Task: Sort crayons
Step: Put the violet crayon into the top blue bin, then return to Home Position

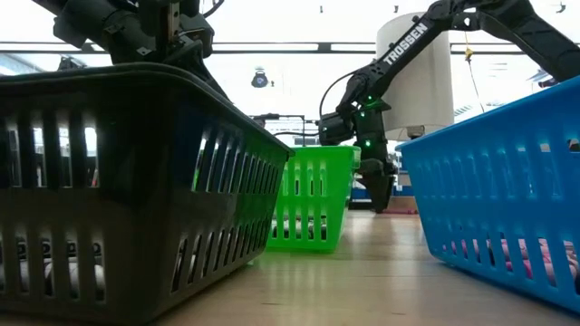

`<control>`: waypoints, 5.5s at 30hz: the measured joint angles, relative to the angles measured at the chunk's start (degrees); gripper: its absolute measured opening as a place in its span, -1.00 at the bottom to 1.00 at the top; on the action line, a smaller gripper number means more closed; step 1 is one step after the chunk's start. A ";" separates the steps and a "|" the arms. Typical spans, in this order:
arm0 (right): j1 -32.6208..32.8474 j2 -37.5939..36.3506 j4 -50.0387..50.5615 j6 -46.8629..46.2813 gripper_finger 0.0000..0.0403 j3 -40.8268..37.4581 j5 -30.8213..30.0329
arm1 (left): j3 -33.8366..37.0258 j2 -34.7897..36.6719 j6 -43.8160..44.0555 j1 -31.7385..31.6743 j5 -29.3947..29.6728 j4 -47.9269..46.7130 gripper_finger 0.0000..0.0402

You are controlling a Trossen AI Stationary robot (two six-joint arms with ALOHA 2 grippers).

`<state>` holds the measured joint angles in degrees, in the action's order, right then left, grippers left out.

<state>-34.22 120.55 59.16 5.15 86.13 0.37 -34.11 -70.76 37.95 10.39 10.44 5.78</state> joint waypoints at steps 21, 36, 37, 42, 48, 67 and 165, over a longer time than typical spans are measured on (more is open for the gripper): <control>1.99 0.11 0.46 -2.15 -0.91 -0.02 1.78 | 0.00 0.00 -0.11 0.00 0.00 -0.09 -0.92; 3.13 0.72 2.62 -4.50 -0.87 2.44 4.33 | 0.00 0.00 0.21 0.11 0.00 -0.05 -0.92; 3.30 0.72 2.79 -4.96 -0.87 2.94 4.67 | 0.00 0.00 0.24 0.11 0.00 -0.05 -0.92; 4.02 0.63 3.16 -8.01 -0.87 4.22 8.85 | 0.00 0.00 0.24 0.11 0.00 -0.13 -0.86; 5.98 0.52 3.62 -12.88 -0.87 4.37 13.72 | 0.00 0.00 0.49 0.17 0.01 -0.15 -0.66; 16.20 -4.91 3.05 -23.54 -0.87 4.50 21.73 | -0.02 0.01 3.47 1.82 -2.46 -10.40 -0.49; 4.65 -78.66 -40.73 -44.10 -0.32 -48.33 12.80 | 9.50 51.04 -5.79 -2.62 14.87 -27.80 -0.67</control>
<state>-29.57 41.89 18.43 -38.96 37.80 13.18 -24.61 -19.72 32.16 7.77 25.31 -22.02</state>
